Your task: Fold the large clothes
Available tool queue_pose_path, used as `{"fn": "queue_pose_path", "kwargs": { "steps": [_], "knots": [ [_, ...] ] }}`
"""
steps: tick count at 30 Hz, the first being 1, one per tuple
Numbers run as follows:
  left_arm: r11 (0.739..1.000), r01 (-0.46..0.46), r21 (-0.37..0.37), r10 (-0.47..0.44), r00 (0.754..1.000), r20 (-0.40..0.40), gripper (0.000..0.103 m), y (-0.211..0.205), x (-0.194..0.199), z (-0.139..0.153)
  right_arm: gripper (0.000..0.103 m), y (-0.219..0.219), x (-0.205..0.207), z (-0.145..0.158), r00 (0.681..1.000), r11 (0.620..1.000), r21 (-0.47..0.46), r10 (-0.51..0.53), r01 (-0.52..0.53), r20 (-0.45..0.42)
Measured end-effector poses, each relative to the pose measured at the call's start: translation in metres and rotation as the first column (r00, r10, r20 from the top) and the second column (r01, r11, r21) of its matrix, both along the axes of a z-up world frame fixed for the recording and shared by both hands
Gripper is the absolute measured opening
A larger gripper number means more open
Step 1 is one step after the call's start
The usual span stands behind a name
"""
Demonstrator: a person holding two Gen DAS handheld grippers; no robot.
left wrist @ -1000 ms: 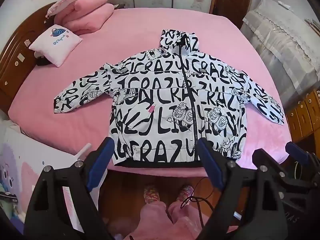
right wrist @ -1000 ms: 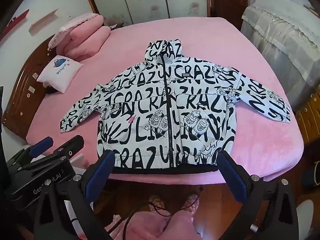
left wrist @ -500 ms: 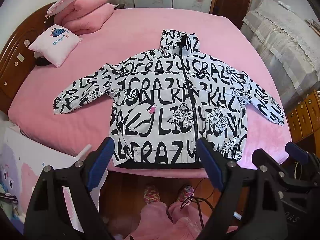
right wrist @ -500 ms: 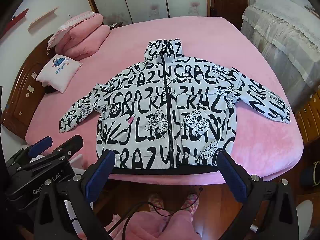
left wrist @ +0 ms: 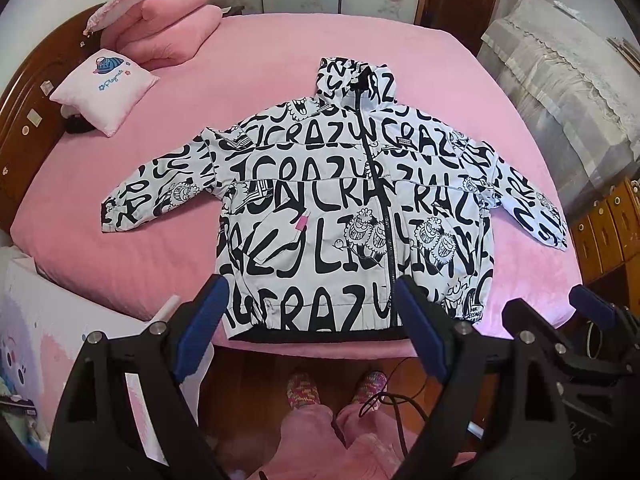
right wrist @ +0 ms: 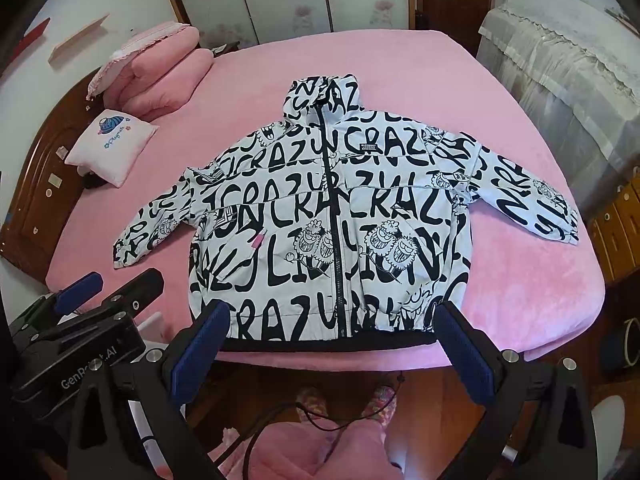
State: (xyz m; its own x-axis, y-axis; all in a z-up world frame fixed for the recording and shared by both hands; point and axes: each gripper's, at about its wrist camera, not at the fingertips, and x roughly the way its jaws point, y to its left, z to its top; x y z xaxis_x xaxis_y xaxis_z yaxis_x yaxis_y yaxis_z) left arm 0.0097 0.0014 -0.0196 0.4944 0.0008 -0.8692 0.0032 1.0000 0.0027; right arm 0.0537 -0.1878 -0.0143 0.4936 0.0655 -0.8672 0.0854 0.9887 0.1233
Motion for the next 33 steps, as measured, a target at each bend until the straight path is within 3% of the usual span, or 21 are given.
{"fn": "queue_pose_path", "kwargs": {
  "steps": [7, 19, 26, 33],
  "knots": [
    [1.000, 0.015, 0.002, -0.015, 1.000, -0.008, 0.082, -0.001, 0.008, 0.000, 0.103, 0.006, 0.003, 0.001, 1.000, 1.000, -0.001, -0.020, 0.020, -0.002],
    [0.995, 0.100, -0.017, -0.101, 0.994, -0.040, 0.082, 0.037, 0.033, -0.013, 0.103, 0.036, 0.009, -0.012, 0.991, 0.992, 0.040, -0.121, 0.123, -0.051],
    [0.993, 0.101, -0.061, -0.104, 0.994, -0.045, 0.082, 0.052, 0.027, -0.016, 0.103, 0.052, 0.003, -0.014, 0.988, 0.989, 0.035, -0.138, 0.141, -0.073],
    [0.989, 0.087, -0.123, -0.100, 0.989, -0.104, 0.082, 0.057, 0.019, -0.031, 0.103, 0.054, -0.009, -0.024, 0.982, 0.990, 0.019, -0.139, 0.143, -0.131]
  ]
}}
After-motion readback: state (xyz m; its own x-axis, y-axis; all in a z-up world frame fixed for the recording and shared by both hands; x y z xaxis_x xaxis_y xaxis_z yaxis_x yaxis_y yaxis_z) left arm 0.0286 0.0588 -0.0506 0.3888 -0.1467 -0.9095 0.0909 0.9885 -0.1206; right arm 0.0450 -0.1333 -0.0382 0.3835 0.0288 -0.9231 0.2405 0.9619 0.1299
